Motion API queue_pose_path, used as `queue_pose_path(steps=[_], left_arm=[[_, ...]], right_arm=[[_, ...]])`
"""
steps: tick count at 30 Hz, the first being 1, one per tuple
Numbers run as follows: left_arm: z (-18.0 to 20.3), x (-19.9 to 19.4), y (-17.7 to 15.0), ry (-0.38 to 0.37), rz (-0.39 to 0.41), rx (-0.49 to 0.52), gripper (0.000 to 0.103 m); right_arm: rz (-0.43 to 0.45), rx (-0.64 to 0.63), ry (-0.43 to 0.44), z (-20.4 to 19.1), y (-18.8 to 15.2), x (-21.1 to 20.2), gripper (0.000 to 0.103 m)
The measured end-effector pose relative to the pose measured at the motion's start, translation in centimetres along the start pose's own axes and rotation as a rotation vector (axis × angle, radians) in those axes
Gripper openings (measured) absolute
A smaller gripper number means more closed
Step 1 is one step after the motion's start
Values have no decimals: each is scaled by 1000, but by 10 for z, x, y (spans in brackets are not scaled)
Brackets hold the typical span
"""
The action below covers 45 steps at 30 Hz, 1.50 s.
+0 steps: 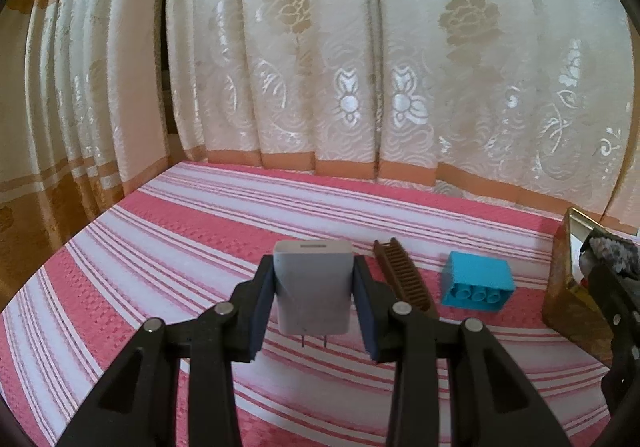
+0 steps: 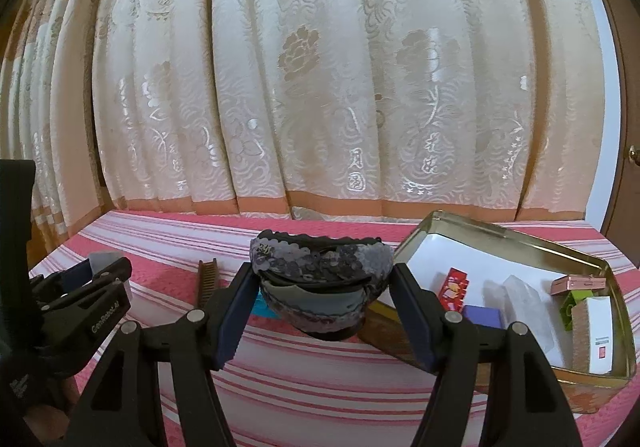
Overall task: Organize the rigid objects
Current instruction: 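Carry the held charger and lace pouch over the gold tin tray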
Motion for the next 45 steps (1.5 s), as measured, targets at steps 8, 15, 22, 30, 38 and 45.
queue_pose_path(steps=[8, 15, 22, 30, 38, 45], left_arm=[[18, -10, -1, -27, 26, 27, 37], [32, -17, -4, -48, 27, 27, 37], [52, -25, -6, -73, 36, 42, 37], [75, -34, -8, -101, 46, 56, 37], [96, -42, -9, -121, 58, 73, 37], [115, -46, -10, -143, 60, 85, 37]], right_arm=[[-1, 6, -7, 13, -1, -5, 70], [5, 10, -22, 28, 0, -10, 70], [8, 14, -46, 44, -1, -14, 70], [15, 24, -72, 64, -1, -20, 70], [21, 35, -96, 85, -1, -26, 70], [24, 47, -117, 104, -1, -30, 70]])
Point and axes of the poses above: each gripper's, at about its wrist camera, not at the fingertips, and x roughly the way its jaws point, z to its right, y to its top, the point moved 2 cm from there along x, roughly the way its jaws point, and after that the axes turned 5 degrees about z, right-handed, at the moved point
